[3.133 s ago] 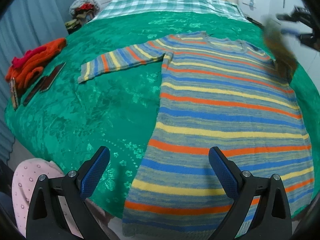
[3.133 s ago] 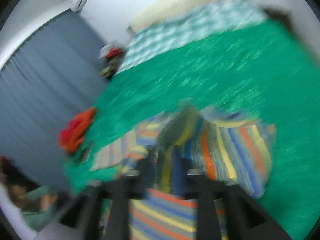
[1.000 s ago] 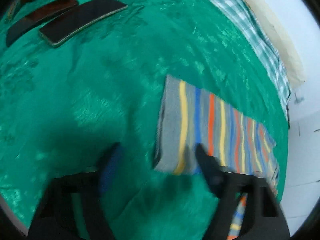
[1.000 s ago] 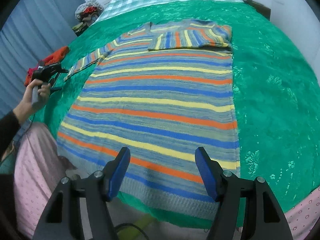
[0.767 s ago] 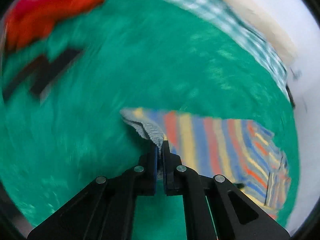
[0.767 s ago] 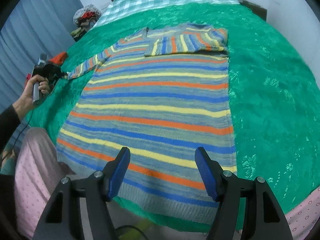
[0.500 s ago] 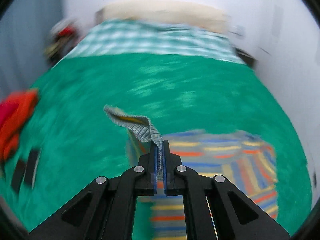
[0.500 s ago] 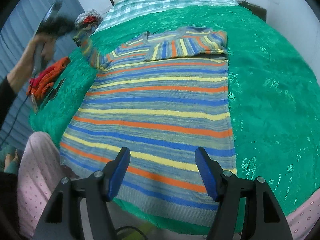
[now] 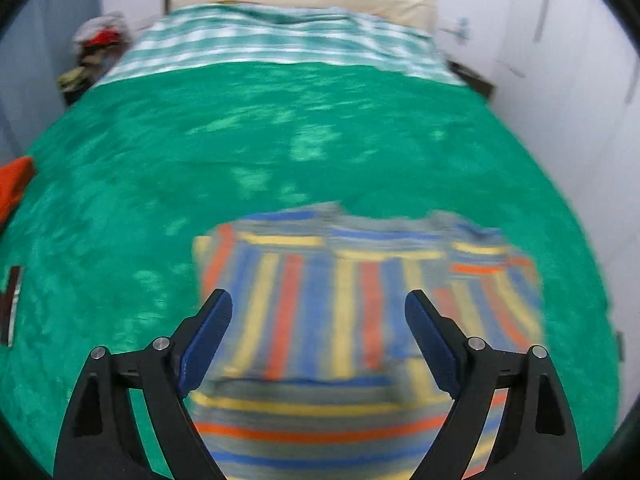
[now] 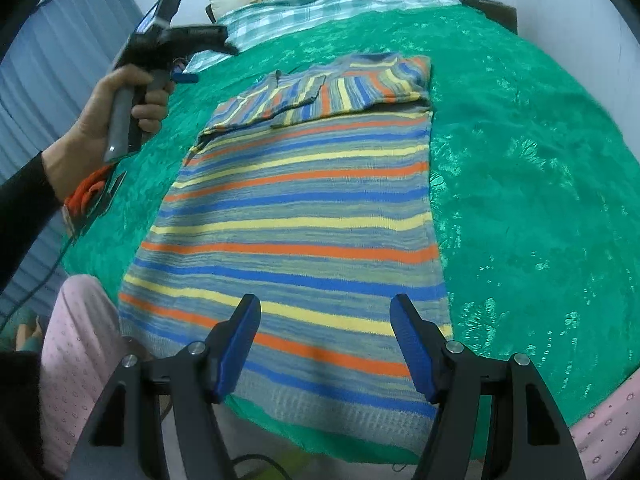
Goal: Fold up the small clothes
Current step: 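Grasp the other sleeve cuff with the left tool and fold it across the chest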
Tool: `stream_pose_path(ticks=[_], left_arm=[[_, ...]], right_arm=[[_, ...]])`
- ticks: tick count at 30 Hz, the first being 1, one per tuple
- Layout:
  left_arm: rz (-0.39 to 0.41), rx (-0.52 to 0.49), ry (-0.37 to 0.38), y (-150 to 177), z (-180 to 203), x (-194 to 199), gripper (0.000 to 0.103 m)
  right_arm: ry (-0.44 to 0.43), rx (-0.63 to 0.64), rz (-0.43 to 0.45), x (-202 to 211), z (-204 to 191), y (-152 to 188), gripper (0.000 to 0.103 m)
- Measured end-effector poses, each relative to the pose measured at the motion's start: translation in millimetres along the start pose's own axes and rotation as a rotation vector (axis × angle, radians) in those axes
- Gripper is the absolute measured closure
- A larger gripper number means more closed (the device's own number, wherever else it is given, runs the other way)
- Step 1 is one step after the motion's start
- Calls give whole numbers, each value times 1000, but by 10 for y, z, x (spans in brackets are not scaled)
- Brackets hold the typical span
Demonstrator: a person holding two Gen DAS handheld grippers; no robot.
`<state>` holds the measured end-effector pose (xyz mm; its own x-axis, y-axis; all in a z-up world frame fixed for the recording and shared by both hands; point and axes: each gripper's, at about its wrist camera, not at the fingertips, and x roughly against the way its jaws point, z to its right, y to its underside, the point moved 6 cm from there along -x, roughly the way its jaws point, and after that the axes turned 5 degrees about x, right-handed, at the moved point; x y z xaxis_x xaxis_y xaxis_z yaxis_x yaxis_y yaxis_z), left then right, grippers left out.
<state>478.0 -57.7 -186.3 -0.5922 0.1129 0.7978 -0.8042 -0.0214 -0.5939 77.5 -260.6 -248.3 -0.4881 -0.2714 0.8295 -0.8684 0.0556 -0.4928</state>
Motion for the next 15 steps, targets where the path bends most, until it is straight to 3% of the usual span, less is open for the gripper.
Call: stream_pose_path(ticks=[2, 4, 5, 7, 9, 11, 15], left_arm=[[-90, -6, -100, 190, -213, -466, 16], [-220, -5, -224, 479, -495, -833, 25], [-289, 4, -266, 669, -671, -1000, 18], [-211, 60, -250, 714, -844, -904, 3], [-226, 77, -218, 732, -889, -805, 6], [-188, 68, -190, 755, -884, -545, 6], [-124, -49, -107, 1083, -633, 74, 5]], right_arm=[[-3, 10, -3, -17, -20, -11, 36], [-3, 19, -3, -22, -37, -18, 36], [-2, 18, -4, -24, -35, -14, 36], [5, 9, -13, -39, -12, 3, 36], [16, -4, -16, -42, 36, 11, 36], [29, -16, -11, -33, 87, -18, 36], [99, -13, -10, 14, 218, -142, 36]])
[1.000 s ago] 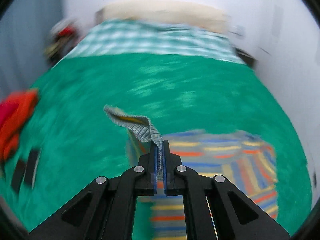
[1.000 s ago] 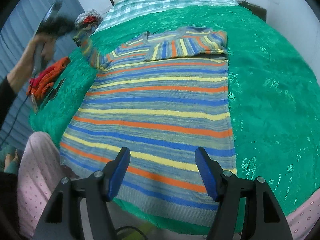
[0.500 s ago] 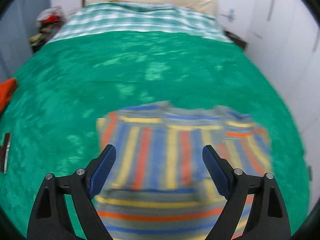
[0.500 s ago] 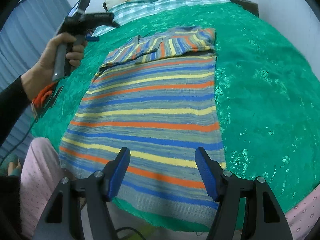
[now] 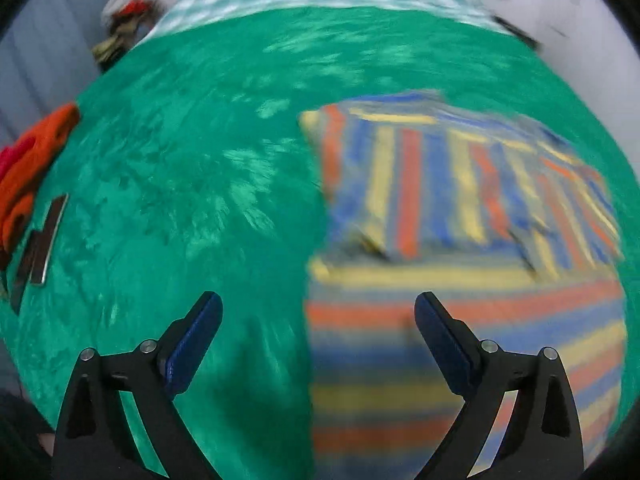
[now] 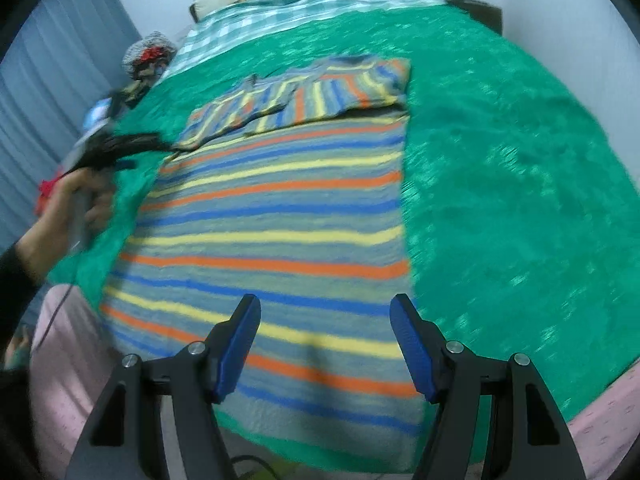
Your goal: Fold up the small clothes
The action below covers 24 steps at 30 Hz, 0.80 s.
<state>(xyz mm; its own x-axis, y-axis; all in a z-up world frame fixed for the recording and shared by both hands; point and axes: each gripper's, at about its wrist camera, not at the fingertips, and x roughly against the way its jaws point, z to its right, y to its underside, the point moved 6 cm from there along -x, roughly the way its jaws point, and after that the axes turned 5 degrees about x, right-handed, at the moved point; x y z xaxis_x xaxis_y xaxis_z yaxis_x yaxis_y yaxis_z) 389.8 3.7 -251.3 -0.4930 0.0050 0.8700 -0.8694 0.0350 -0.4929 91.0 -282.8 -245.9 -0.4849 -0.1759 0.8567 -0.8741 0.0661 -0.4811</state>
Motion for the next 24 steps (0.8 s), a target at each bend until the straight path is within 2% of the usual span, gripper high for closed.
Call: stream_pose_path(ticks=[3, 6, 7, 8, 10, 13, 15, 17, 20, 21, 24], left_arm=[[-1, -132, 62, 533, 268, 334, 5], [-72, -270, 84, 1266, 551, 423, 5], [-107, -305, 71, 1460, 580, 372, 5], [-153, -351, 25, 1719, 609, 309, 4], [-145, -386, -56, 2014, 584, 372, 3], [-243, -398, -123, 2200, 453, 447, 2], [-258, -391, -166, 2248, 322, 560, 3], [-197, -364, -181, 2159, 225, 769, 4], [-112, -294, -188, 1992, 137, 1049, 3], [-92, -272, -183, 1941, 105, 1100, 3], [-33, -204, -148, 1775, 67, 1260, 3]], right_arm=[[20, 32, -52, -88, 48, -114, 36], [33, 123, -131, -213, -76, -83, 36], [32, 149, -162, -268, -125, -24, 36], [32, 168, -198, -329, -165, 61, 36], [79, 211, -334, -508, -194, 373, 36], [175, 290, -431, -517, -196, 698, 35], [203, 290, -482, -422, -194, 788, 36], [221, 274, -441, -207, -201, 723, 36], [186, 213, -275, 179, -226, 501, 35], [177, 180, -207, 332, -219, 415, 32], [185, 126, -53, 635, -187, 235, 28]])
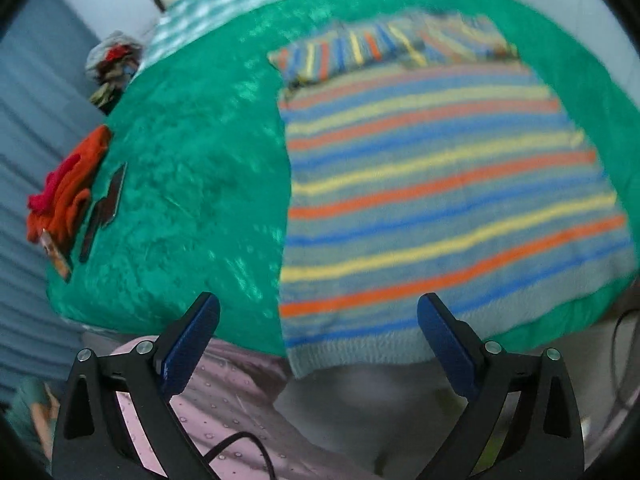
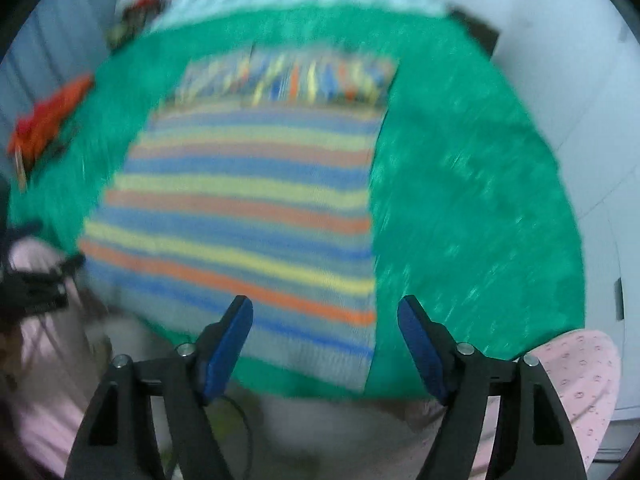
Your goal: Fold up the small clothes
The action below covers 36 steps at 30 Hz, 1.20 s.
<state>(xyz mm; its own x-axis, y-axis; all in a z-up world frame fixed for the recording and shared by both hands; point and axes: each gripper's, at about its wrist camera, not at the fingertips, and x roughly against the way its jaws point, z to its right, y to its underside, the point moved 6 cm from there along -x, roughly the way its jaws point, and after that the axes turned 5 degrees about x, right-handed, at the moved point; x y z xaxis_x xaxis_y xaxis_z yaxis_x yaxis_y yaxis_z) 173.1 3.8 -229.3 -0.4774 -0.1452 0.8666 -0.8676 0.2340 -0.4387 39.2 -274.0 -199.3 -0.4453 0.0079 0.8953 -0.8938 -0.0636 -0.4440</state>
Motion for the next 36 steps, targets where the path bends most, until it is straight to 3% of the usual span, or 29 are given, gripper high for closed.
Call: stream_pose_path(ticks=[5, 9, 21, 36], left_arm=[[74, 38, 45, -82, -65, 290, 3], [107, 51, 80, -136, -31, 481, 3], [129, 66, 99, -172, 16, 647, 3], [129, 64, 95, -163, 8, 659, 3]], right_arm=[[17, -55, 88, 182, 19, -183, 26], [17, -82, 106, 254, -46, -223, 14], [27, -35, 115, 461, -203, -235, 14], [28, -10, 103, 440, -323, -229, 14]])
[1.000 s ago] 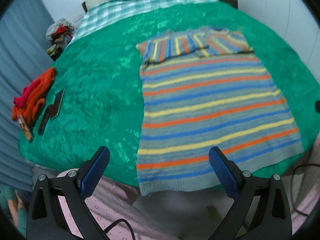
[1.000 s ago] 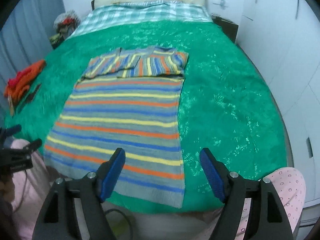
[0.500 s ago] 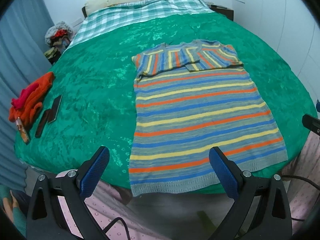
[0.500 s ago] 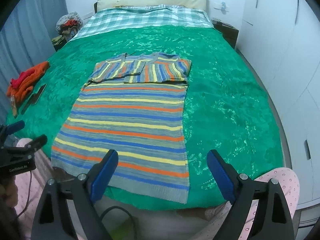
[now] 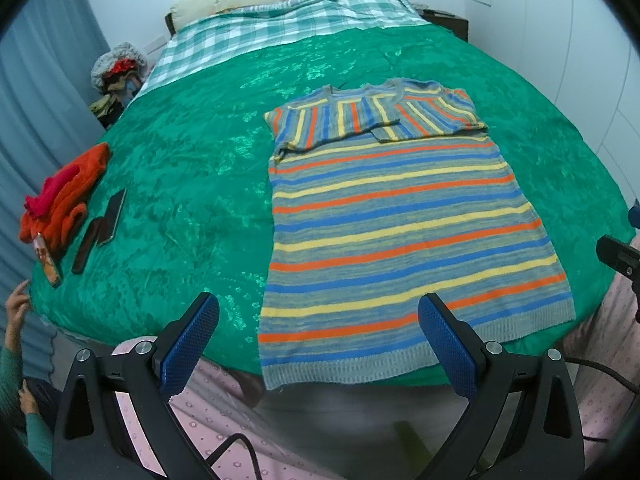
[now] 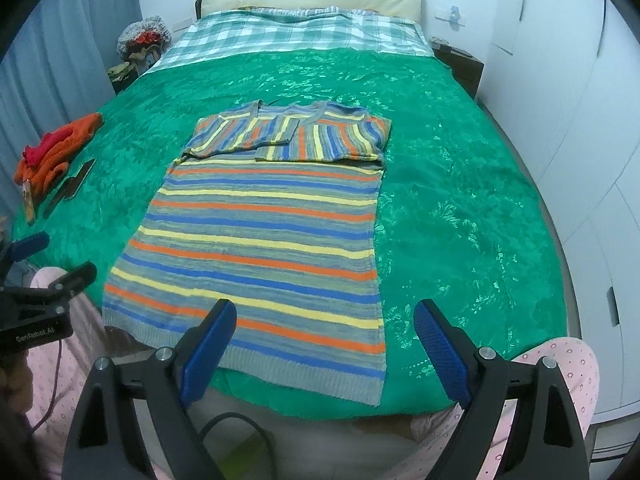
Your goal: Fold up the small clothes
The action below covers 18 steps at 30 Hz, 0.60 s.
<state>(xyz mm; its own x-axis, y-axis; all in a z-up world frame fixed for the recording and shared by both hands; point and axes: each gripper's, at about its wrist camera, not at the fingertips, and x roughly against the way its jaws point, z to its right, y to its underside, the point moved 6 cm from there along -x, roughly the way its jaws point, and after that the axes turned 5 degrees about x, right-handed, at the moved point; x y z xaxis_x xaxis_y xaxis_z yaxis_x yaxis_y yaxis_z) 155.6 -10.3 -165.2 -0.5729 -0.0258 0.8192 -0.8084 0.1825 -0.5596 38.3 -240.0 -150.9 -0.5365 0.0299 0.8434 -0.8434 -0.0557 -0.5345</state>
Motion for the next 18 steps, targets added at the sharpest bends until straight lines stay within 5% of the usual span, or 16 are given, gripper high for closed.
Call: stream_pose_path(ticks=[18], left_arm=[[7, 11, -3, 3, -36, 23, 3]], right_arm=[[12, 35, 6, 25, -116, -11, 14]])
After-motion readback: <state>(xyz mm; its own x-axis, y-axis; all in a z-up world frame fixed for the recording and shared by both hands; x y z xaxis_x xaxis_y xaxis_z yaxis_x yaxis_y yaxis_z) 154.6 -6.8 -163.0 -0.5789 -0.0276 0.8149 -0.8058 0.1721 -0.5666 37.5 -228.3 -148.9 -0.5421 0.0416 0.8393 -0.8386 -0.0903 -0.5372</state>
